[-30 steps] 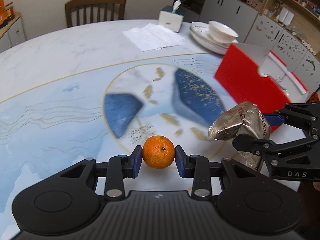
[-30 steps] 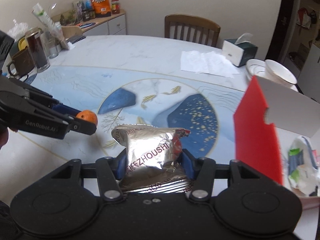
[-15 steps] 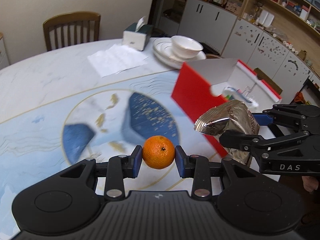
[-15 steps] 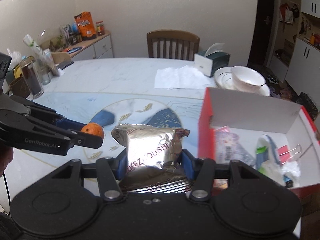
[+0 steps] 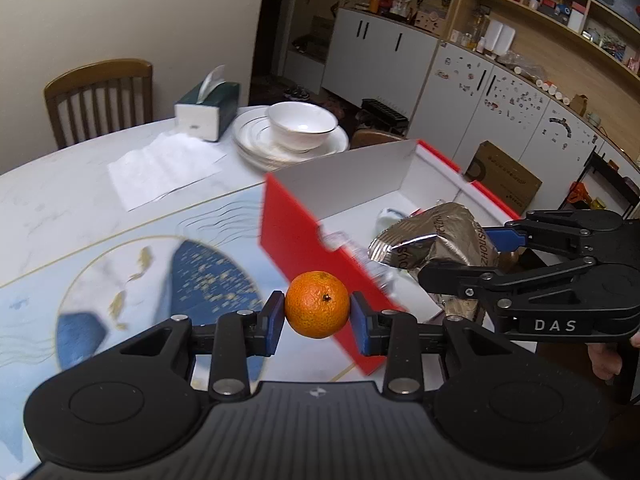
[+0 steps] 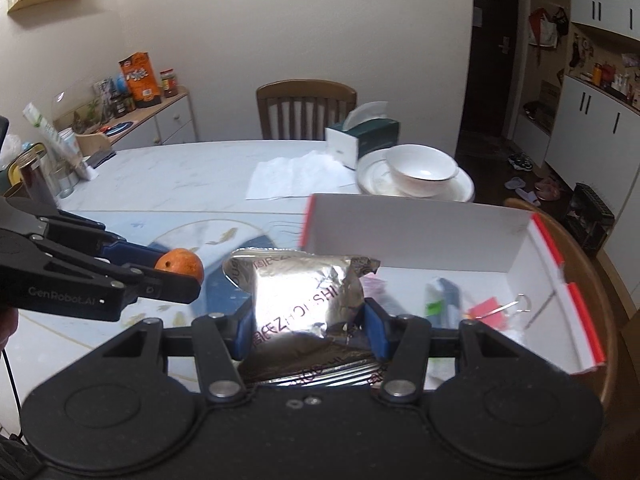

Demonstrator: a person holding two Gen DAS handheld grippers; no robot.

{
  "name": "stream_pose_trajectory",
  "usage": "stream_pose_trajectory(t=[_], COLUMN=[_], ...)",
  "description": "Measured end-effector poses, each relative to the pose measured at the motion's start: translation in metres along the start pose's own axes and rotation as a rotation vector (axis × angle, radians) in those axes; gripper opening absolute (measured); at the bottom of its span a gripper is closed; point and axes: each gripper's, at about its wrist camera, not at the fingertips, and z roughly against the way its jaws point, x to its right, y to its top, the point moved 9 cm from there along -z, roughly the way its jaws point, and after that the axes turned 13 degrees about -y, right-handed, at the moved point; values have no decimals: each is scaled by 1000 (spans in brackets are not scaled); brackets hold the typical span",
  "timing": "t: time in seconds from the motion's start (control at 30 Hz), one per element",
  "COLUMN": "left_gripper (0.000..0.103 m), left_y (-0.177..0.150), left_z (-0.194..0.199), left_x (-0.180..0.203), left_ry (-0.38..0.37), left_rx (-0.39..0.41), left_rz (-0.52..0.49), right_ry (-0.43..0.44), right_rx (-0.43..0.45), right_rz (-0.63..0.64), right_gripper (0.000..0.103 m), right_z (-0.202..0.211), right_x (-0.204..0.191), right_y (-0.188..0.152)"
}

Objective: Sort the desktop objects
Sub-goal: 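Carry the orange and silver snack bag with both tools over the red box, then lower the orange and silver bag into the box and open both tools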

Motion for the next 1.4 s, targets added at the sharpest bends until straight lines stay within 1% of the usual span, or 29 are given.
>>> stream_pose_trajectory(t=[0.4,0.63,0.77,0.97,1.4], left_gripper=[34,34,34,34,34], left_y=[33,46,49,52,51], left_z=[-61,-100,-119,-146,-185], left_x=[45,57,57,52,46], left_ry=[-21,-29,-24,-3,19], left_rx=[-15,-45,-69,-109,-196], left_rz=[-50,-82,-107,-128,-176], right_ry=[-48,-99,-125,-141,-143], right_rx=[-2,-21,-39,-70,-131], right_rz=[-28,-44,-47,-57,-24], right_gripper=[52,52,52,52,52], right_z=[-13,-30,-42,-60,-89], right_x=[76,115,133,148,154], right_y=[-5,-10,-13,-17,-28])
